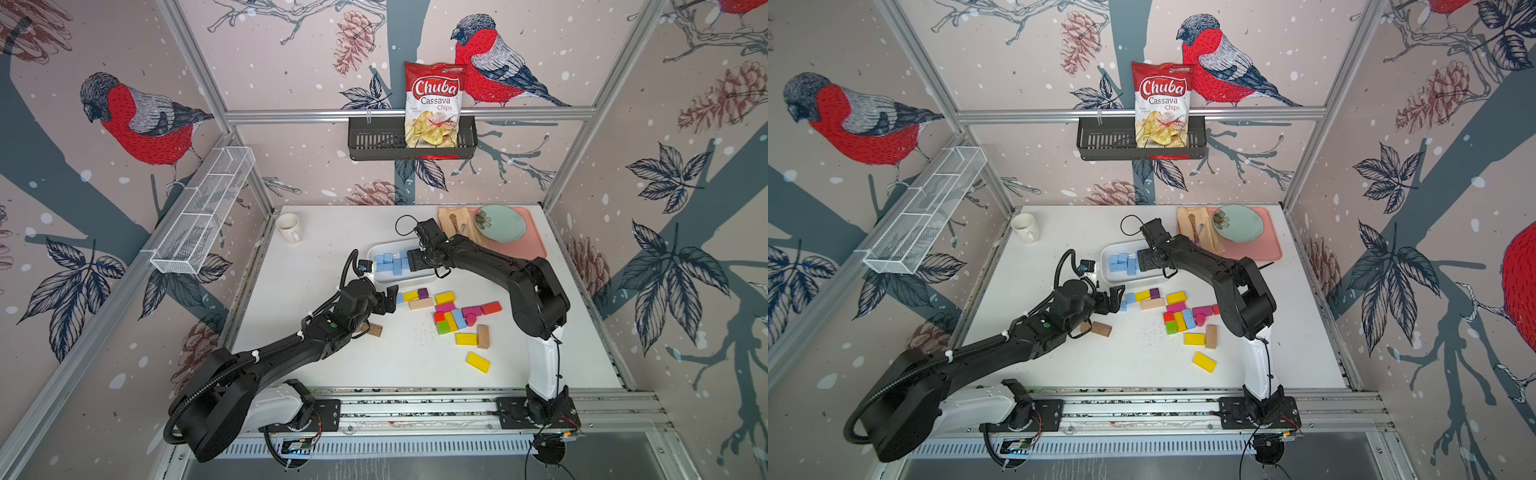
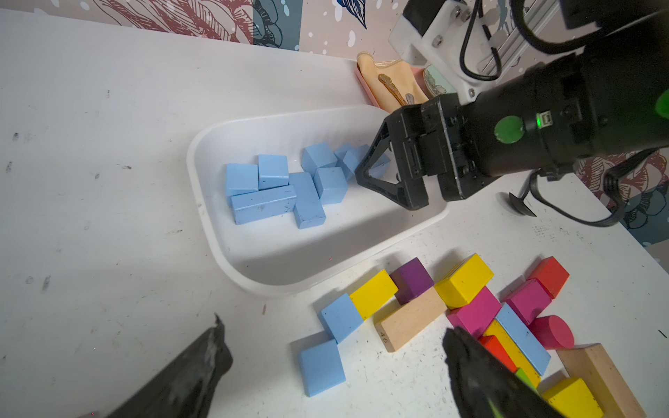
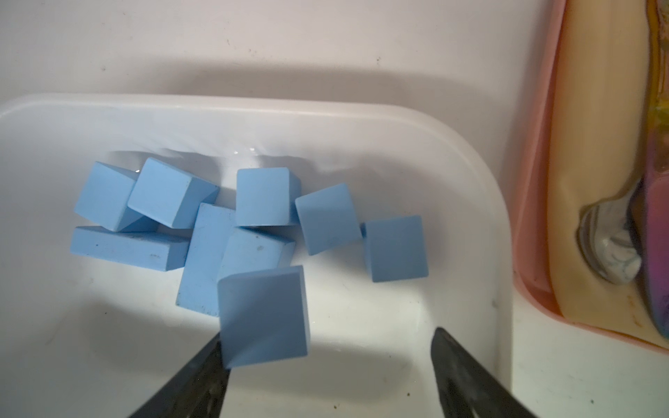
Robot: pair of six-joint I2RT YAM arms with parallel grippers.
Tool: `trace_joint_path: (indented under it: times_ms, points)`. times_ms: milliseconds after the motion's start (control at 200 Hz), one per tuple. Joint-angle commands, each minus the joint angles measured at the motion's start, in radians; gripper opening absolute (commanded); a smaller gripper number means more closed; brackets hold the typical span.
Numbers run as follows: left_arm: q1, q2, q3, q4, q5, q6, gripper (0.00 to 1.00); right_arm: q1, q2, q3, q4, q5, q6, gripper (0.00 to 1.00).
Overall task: Pick out the blue building blocks
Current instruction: Place the building block in the storage box.
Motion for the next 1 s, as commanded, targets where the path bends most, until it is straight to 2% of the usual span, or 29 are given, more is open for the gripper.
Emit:
trace_joint_path:
  times_ms: [0, 445, 590, 810, 996]
  points:
    - [0.0, -0.001, 0.003, 0.012, -0.005, -0.002, 0.96, -0.004, 0.0, 0.005, -0.007, 0.014, 0.001, 0.87]
    - [0.0, 0.007, 0.004, 0.014, -0.003, -0.003, 0.96, 0.008, 0.113, 0.085, -0.083, 0.142, -0.006, 0.99]
    - [0.0, 0.01, 0.004, 0.016, -0.001, -0.005, 0.96, 0.008, 0.103, 0.091, -0.071, 0.115, -0.005, 0.99]
    - [0.0, 0.013, 0.001, 0.021, 0.001, -0.007, 0.96, 0.006, 0.038, 0.07, -0.016, -0.003, 0.001, 0.99]
    - [0.0, 0.016, -0.001, 0.024, 0.002, -0.009, 0.96, 0.003, -0.007, 0.068, 0.001, -0.003, 0.012, 0.99]
